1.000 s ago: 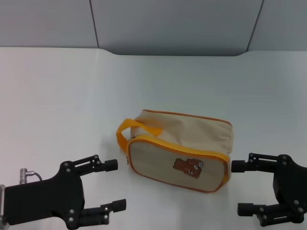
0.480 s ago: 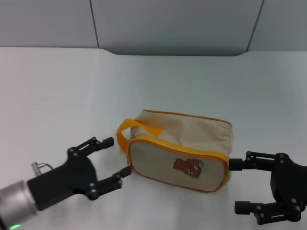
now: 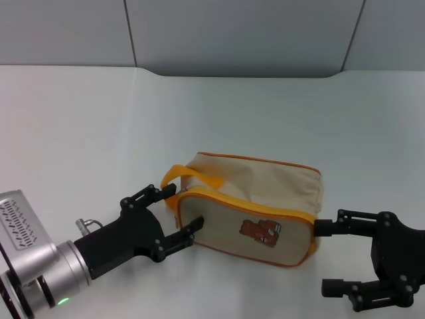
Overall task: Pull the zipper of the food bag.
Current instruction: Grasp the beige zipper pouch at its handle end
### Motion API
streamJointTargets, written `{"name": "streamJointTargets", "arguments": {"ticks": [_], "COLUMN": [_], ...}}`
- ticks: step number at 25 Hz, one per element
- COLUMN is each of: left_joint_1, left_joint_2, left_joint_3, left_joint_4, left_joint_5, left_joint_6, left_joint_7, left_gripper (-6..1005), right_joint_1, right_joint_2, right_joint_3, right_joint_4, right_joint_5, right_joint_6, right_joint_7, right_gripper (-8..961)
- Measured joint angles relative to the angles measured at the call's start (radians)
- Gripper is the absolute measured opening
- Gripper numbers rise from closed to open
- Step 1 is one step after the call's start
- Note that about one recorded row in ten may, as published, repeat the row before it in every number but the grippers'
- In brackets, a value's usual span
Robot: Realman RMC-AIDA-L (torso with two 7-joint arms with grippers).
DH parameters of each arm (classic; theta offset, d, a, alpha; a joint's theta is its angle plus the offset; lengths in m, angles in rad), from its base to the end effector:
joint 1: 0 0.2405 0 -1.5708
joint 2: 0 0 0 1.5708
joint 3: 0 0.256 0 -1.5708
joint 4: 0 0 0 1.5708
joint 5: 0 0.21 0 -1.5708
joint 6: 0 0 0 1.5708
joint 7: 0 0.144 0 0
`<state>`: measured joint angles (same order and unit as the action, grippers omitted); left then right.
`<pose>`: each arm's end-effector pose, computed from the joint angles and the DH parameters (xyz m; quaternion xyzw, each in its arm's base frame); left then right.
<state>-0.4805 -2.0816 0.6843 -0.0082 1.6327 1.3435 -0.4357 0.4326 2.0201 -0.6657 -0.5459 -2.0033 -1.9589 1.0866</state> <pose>-0.2965 0.2693 -0.0876 -0.9098 -0.1276 -0.2825 0.2760 0.2741 0.2538 0.0150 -0.9401 0.1029 0.3249 0.0111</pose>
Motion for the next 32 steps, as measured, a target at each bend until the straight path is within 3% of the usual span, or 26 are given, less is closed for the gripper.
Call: {"name": "streamJointTargets", "arguments": {"ticks": [5,16,32], "left_joint_1": [-0.002,-0.006,-0.009], "left_joint_2": [0.000,0.000,0.000], "left_joint_3": [0.005,0.013,0.020], "left_joint_4": [-0.004,-0.006,-0.004], "left_joint_5": [0.001,0.001,0.004], "left_joint_6": [0.003,0.009,0.013], "left_joint_7": [0.000,0.000,0.000], "left_gripper": [776,365,235], "right_joint_1": [0.000,0.003,0.006], "right_joint_2": [0.001,0.003,0.006], "right_joint_3": [0.000,0.000,0.000], "right_joint_4": [0.000,-0.002,-0.002], "right_joint_5": [0.000,0.000,0.000], "right_joint_6": [0.000,0.000,0.005], "right_joint_7": [0.000,0.001,0.002], "right_gripper": [835,834,834]}}
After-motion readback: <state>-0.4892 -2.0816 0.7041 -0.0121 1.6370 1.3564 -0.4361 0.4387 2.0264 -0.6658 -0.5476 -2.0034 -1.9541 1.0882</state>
